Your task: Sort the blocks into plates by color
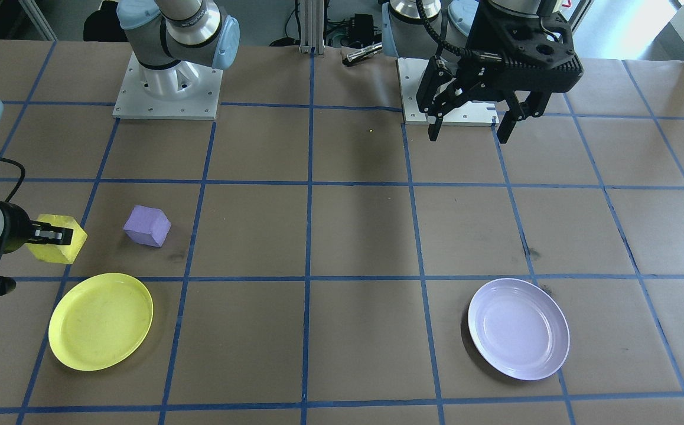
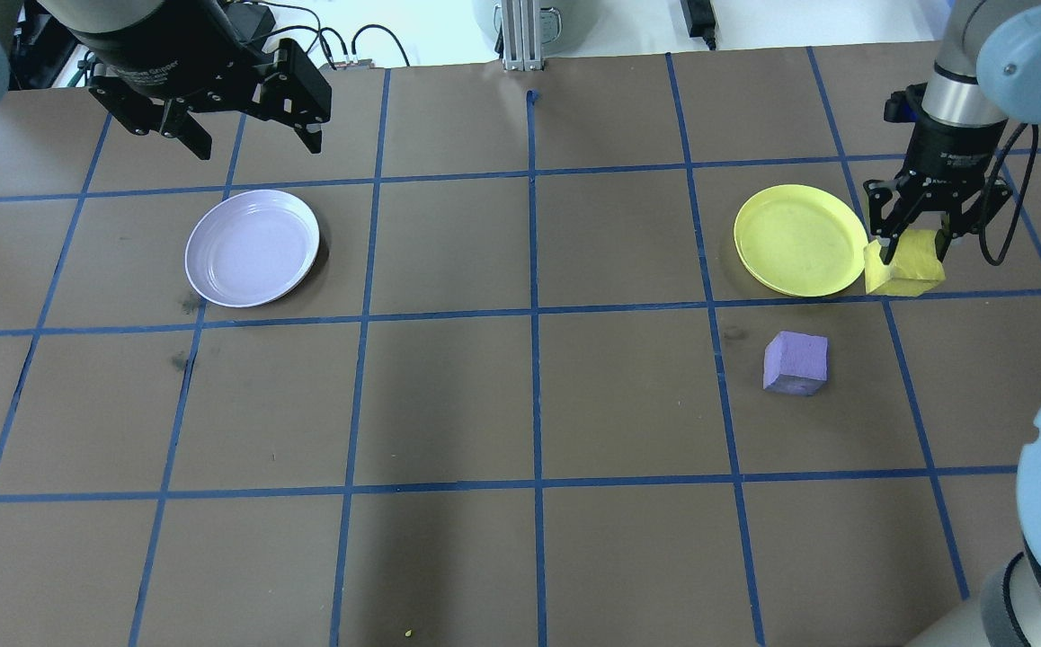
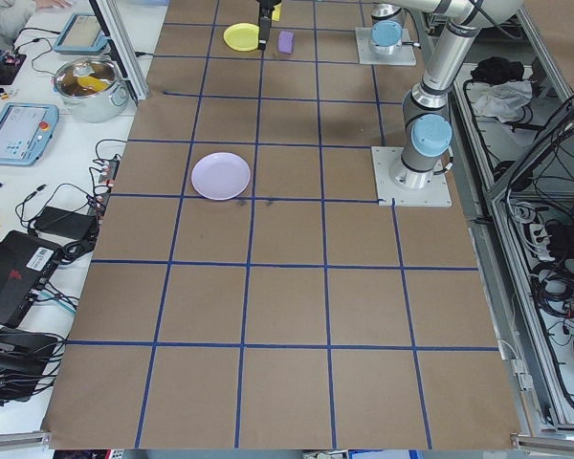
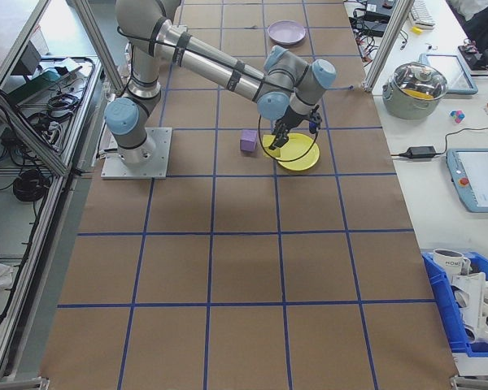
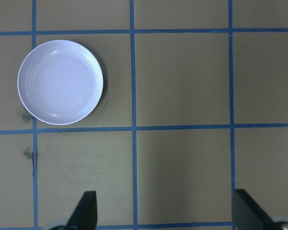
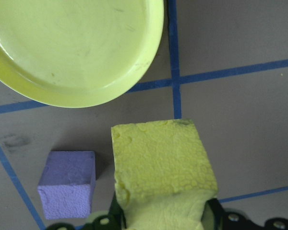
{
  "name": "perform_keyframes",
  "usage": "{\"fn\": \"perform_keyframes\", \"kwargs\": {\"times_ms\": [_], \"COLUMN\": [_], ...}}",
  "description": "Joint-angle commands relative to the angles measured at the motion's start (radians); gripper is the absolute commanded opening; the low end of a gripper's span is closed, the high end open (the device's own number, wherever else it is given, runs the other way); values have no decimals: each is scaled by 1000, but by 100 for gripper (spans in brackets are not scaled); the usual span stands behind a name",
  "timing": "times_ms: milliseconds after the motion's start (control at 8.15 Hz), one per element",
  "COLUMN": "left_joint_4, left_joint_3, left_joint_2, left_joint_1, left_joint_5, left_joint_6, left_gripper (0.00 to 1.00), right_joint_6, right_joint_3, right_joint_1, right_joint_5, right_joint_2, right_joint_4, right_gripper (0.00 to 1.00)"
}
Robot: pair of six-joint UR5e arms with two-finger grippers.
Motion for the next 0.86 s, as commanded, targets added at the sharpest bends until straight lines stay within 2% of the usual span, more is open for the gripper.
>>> {"fn": "perform_keyframes", "kwargs": {"times_ms": [0, 491, 613, 736], "left_joint_4": [3, 2, 3, 2], "left_joint_3": [-3, -29, -36, -41], "left_joint_2": [3, 23, 27, 29], "left_joint_1": [0, -1, -1, -1], "left_joint_5": [-1, 8, 10, 10], "left_joint_6": [1, 1, 1, 1], "left_gripper": [100, 100, 100, 100], "right_joint_6": [-2, -2, 2, 13], "right_joint_3": [-73, -76, -75, -75], "right_joint_1": [55, 99, 101, 101], "right_joint_5": [71, 73, 93, 91], "right_joint_2": [10, 147, 164, 165], "right_joint_4": [-66, -253, -266, -268], "right_gripper": [0, 0, 0, 78]}}
